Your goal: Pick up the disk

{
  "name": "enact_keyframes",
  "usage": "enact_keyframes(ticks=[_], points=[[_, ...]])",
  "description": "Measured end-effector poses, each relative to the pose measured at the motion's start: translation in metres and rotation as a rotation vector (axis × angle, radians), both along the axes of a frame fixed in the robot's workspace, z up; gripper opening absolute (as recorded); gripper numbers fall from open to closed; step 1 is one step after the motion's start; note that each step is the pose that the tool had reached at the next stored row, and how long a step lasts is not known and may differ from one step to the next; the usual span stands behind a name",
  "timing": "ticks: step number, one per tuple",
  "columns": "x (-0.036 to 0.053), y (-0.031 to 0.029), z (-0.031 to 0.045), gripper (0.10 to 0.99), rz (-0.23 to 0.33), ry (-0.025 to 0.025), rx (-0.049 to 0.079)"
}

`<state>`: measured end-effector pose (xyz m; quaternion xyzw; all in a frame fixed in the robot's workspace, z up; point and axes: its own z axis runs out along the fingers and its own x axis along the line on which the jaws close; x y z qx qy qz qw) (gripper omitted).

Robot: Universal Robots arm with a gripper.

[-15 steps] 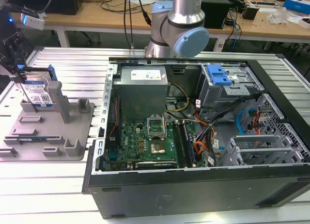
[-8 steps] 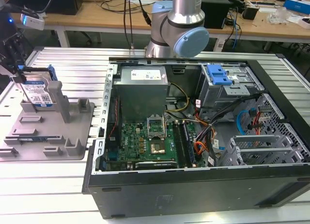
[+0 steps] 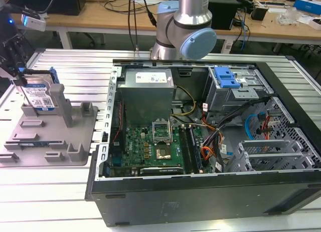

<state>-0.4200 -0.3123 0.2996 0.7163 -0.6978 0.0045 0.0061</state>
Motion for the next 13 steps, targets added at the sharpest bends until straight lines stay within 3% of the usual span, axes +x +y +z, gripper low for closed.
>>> enact_keyframes(ticks=[5, 8, 11, 13], points=[[0.0, 0.0001, 0.0142, 0.369, 0.0, 0.0, 0.001], [0.0, 0.0001, 0.0311, 0.369, 0.0, 0.0002, 0.001], [0.0, 0.0001, 0.0545, 0.369, 0.0, 0.0001, 0.001], [0.0, 0.0, 0.0642, 0.369, 0.0, 0.0002, 0.001]])
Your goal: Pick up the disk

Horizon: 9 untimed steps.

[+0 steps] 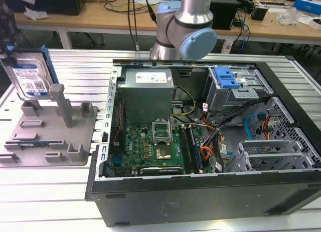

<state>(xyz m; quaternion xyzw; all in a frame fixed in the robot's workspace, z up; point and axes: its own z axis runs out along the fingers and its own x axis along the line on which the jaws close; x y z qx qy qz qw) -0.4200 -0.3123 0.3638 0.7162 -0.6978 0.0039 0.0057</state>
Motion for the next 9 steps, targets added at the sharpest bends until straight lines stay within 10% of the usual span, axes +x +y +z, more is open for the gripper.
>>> enact_keyframes(ticks=[9], points=[[0.0, 0.0, 0.0524, 0.369, 0.0, -0.0001, 0.0]])
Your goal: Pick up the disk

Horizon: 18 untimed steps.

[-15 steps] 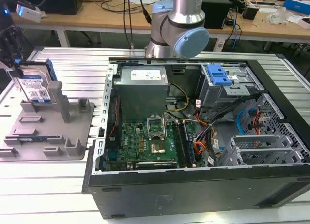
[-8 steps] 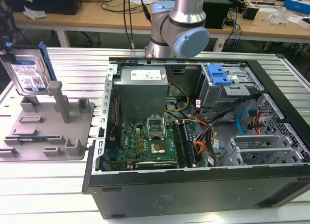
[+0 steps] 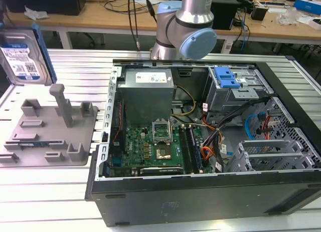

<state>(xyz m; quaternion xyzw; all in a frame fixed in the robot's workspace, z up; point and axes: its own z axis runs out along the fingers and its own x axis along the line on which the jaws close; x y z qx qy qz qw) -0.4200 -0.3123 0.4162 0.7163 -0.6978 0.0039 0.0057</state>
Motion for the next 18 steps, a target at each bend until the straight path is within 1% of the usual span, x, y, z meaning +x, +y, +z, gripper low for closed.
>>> enact_keyframes(ticks=[1, 3, 4, 6, 7, 8, 9, 10, 13, 18], points=[[0.0, 0.0, 0.0066, 0.369, 0.0, 0.0, 0.0], [0.0, 0.0, 0.0166, 0.369, 0.0, -0.0001, 0.0], [0.0, 0.0, 0.0238, 0.369, 0.0, 0.0001, 0.0], [0.0, 0.0, 0.034, 0.369, 0.0, -0.0001, 0.0], [0.0, 0.0, 0.0411, 0.369, 0.0, 0.0, 0.0], [0.0, 0.0, 0.0453, 0.369, 0.0, -0.0001, 0.0], [0.0, 0.0, 0.0566, 0.369, 0.0, -0.0002, 0.0], [0.0, 0.0, 0.065, 0.369, 0.0, 0.0, 0.0], [0.0, 0.0, 0.0806, 0.369, 0.0, 0.0001, 0.0], [0.0, -0.0001, 0.0815, 0.369, 0.0, 0.0, 0.0]])
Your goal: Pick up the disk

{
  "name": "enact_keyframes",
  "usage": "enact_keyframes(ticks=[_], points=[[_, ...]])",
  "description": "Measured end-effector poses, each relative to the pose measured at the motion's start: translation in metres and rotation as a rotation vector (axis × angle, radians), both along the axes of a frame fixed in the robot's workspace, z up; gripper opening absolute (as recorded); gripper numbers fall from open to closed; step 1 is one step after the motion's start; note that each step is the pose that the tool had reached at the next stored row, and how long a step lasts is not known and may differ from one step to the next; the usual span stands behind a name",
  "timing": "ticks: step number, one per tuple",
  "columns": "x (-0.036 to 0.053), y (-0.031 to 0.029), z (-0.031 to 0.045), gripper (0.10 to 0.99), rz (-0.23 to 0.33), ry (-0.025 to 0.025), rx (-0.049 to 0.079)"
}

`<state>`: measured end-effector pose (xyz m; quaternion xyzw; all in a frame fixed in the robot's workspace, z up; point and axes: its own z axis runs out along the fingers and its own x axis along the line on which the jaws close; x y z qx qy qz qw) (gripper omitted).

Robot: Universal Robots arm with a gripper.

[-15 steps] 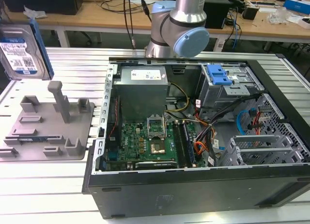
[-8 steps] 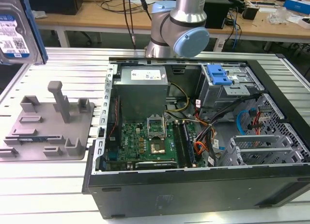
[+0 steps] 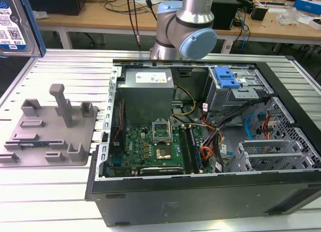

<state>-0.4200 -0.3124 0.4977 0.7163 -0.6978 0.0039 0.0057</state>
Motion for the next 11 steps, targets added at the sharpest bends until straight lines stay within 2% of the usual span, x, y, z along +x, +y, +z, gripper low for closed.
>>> enact_keyframes(ticks=[11], points=[[0.0, -0.0001, 0.0, 0.369, 0.0, 0.0, 0.0]])
